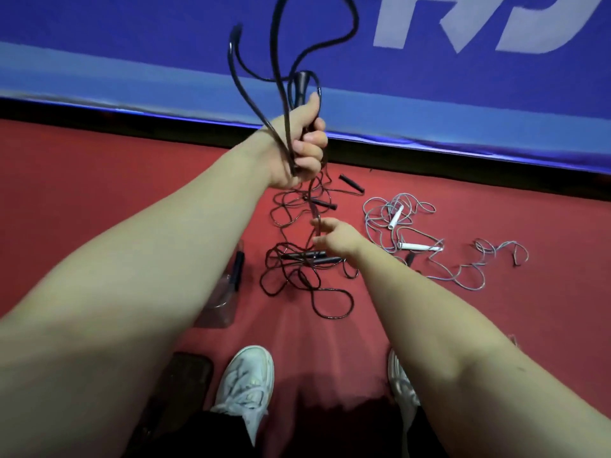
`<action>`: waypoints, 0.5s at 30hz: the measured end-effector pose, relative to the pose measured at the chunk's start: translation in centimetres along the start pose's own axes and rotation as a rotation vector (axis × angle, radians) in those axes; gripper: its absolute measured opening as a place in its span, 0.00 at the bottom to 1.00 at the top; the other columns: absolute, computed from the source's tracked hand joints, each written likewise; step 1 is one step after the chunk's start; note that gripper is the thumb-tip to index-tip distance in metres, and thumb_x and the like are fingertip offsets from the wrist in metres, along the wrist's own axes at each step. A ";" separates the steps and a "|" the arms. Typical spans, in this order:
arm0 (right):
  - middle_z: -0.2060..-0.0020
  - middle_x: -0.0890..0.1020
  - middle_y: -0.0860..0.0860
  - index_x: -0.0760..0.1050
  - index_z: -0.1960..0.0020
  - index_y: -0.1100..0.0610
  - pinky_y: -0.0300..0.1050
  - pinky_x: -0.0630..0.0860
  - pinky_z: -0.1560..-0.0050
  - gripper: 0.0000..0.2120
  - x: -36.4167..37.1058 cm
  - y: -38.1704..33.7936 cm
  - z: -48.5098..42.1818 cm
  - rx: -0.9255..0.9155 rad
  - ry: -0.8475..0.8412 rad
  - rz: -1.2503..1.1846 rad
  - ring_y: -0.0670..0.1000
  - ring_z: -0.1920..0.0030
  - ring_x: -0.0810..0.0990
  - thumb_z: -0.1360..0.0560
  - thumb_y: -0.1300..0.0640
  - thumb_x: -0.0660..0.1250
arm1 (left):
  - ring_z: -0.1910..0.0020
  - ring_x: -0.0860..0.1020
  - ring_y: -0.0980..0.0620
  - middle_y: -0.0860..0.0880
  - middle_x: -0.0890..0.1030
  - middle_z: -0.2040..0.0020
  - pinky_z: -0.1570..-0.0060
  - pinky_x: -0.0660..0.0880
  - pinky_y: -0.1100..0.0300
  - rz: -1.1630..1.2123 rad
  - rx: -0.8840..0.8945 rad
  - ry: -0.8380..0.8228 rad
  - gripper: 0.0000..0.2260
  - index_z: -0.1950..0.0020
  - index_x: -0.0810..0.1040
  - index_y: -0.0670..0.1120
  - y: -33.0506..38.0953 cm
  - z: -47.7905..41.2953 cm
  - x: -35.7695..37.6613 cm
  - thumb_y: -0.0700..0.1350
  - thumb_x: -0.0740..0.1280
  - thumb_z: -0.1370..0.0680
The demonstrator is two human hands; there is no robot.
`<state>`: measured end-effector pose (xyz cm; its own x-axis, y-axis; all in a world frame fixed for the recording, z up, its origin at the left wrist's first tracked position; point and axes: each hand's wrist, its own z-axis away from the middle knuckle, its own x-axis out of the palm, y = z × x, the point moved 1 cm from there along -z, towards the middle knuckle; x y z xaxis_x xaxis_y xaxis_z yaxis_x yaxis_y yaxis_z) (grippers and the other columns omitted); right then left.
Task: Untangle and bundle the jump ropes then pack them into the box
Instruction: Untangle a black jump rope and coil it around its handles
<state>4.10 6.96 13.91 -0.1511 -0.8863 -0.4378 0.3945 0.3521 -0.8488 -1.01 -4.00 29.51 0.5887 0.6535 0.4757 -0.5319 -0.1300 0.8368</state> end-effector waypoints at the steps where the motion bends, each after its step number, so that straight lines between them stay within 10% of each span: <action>1: 0.44 0.73 0.54 0.66 0.29 0.57 0.38 0.73 0.54 0.27 0.3 0.1 -0.1 -0.009 0.013 0.021 0.49 0.56 0.75 0.26 0.65 0.67 | 0.86 0.59 0.60 0.54 0.62 0.79 0.82 0.51 0.69 0.046 -0.024 -0.019 0.19 0.65 0.66 0.48 0.1 0.2 0.2 0.60 0.57 0.20; 5: 0.36 0.70 0.56 0.63 0.29 0.56 0.48 0.66 0.33 0.33 0.8 -0.8 -0.7 -0.069 0.160 0.047 0.54 0.35 0.69 0.30 0.54 0.72 | 0.86 0.60 0.59 0.54 0.62 0.79 0.82 0.51 0.69 0.197 -0.093 -0.071 0.20 0.66 0.67 0.46 0.2 0.8 0.3 0.58 0.59 0.20; 7: 0.45 0.77 0.54 0.74 0.41 0.59 0.43 0.71 0.41 0.16 0.4 -1.6 -0.5 -0.054 0.110 0.033 0.51 0.45 0.76 0.24 0.50 0.66 | 0.86 0.60 0.59 0.54 0.62 0.78 0.81 0.51 0.69 0.243 -0.099 -0.113 0.20 0.66 0.68 0.46 0.3 1.1 0.2 0.57 0.60 0.20; 10: 0.64 0.78 0.53 0.73 0.61 0.58 0.35 0.71 0.71 0.19 -0.6 -0.3 0.6 0.156 -0.085 -0.141 0.47 0.70 0.77 0.19 0.48 0.55 | 0.86 0.60 0.59 0.55 0.62 0.78 0.81 0.50 0.69 0.278 -0.089 -0.095 0.21 0.67 0.68 0.45 0.4 1.3 -0.8 0.57 0.60 0.20; 15: 0.68 0.81 0.44 0.76 0.55 0.52 0.34 0.66 0.71 0.16 -3.7 6.9 2.2 0.445 -0.101 -0.426 0.44 0.65 0.74 0.19 0.46 0.53 | 0.86 0.60 0.59 0.55 0.62 0.78 0.80 0.50 0.69 0.381 -0.002 -0.001 0.20 0.67 0.67 0.46 0.9 1.0 -2.8 0.57 0.61 0.21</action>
<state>9.35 12.02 10.30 -0.3005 -0.9530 -0.0397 0.6620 -0.1784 -0.7280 -2.46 -6.70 29.22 0.3490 0.5577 0.7531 -0.7141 -0.3621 0.5991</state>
